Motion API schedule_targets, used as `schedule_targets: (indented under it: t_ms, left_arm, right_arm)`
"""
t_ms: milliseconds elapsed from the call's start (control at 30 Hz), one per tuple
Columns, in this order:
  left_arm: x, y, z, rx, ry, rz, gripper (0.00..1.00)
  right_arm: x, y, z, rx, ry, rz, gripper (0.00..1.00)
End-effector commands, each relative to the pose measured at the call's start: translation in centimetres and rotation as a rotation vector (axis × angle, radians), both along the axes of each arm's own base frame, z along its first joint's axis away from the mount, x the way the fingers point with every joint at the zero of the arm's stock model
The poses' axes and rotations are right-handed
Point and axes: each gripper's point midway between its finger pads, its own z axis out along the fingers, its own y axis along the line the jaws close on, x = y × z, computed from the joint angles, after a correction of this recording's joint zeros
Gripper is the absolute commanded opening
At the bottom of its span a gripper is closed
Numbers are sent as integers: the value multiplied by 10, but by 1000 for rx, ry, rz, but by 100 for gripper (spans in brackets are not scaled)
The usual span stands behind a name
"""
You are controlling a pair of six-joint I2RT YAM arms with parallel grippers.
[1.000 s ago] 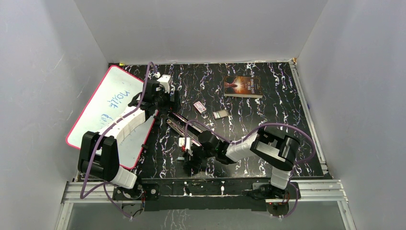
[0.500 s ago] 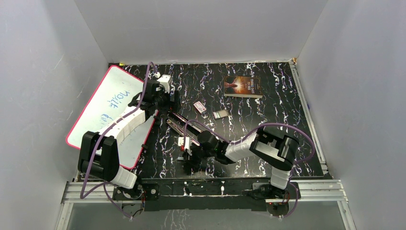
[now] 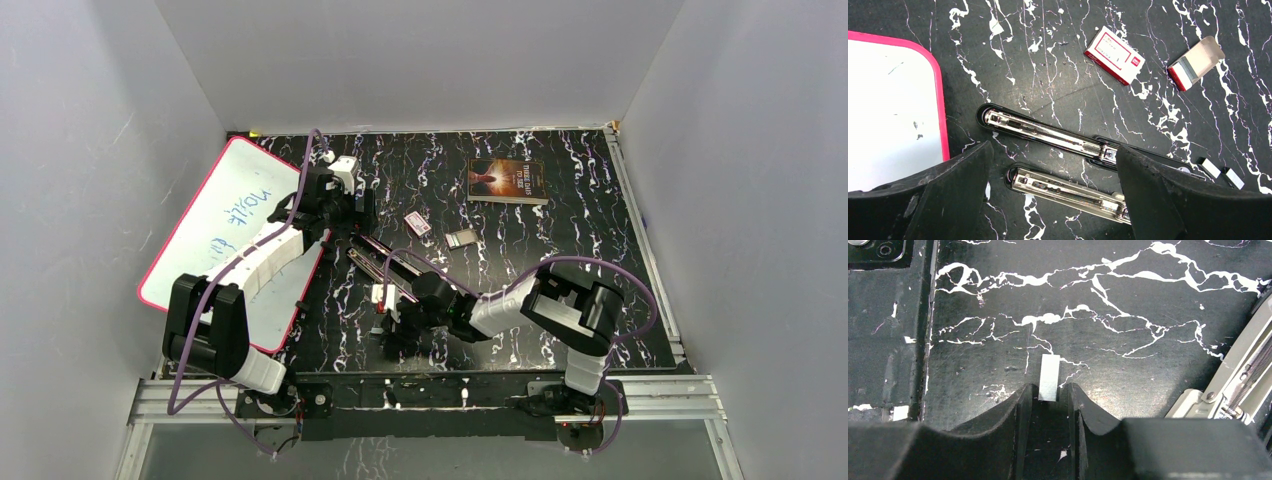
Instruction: Load the staples into the stapler
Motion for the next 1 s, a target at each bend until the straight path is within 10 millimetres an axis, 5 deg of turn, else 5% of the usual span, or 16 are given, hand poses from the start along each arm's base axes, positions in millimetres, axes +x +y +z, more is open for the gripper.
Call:
schedule_targets:
  t_ms: [0, 300, 500, 667, 967]
  left_arm:
    - [1, 2, 6, 8, -9, -1, 92]
    - [1, 2, 5, 9, -8, -2, 92]
    - [1, 2, 5, 9, -7, -2, 92]
    - [1, 3, 5, 11, -8, 0, 92]
    - [1, 3, 6, 8, -10, 3, 92]
  right_arm:
    - [-1, -4, -12, -54, 9, 4, 38]
    - [-6, -4, -13, -69, 15, 44, 27]
    - [-6, 1, -6, -65, 17, 60, 9]
    - [1, 14, 30, 17, 10, 21, 0]
    - [9, 26, 122, 220, -40, -24, 0]
